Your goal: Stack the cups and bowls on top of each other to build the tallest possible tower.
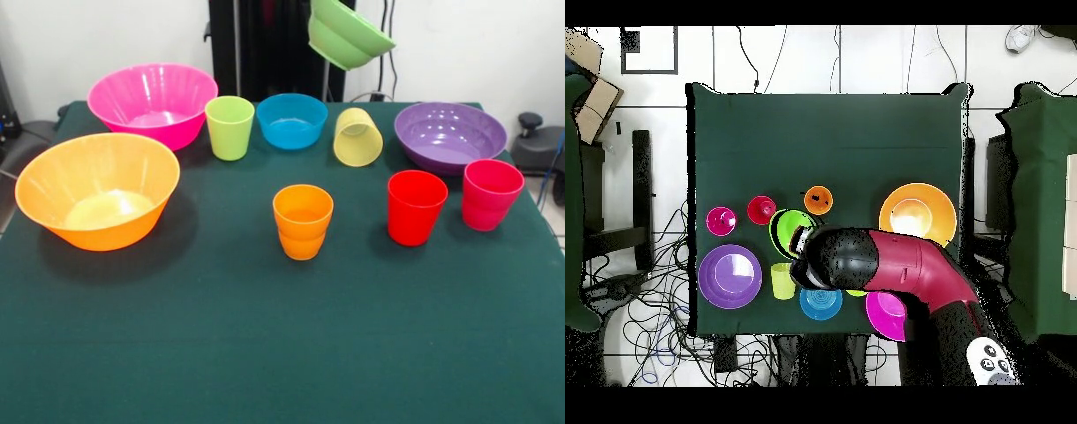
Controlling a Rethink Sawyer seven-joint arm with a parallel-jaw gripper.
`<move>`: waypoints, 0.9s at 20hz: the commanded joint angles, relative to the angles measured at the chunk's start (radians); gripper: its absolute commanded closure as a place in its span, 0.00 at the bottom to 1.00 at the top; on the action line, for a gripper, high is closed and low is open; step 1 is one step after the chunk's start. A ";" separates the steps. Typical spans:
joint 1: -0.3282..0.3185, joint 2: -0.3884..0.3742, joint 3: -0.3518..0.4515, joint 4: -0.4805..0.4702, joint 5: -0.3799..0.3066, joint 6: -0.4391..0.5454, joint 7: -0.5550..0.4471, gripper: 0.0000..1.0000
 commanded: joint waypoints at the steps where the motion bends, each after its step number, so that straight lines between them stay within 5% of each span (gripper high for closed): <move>1: 0.011 0.106 -0.044 -0.009 -0.104 -0.096 0.029 1.00; 6: 0.000 0.097 -0.037 -0.007 -0.090 -0.086 0.008 1.00; 18: -0.034 0.210 -0.015 -0.065 -0.135 -0.129 -0.032 1.00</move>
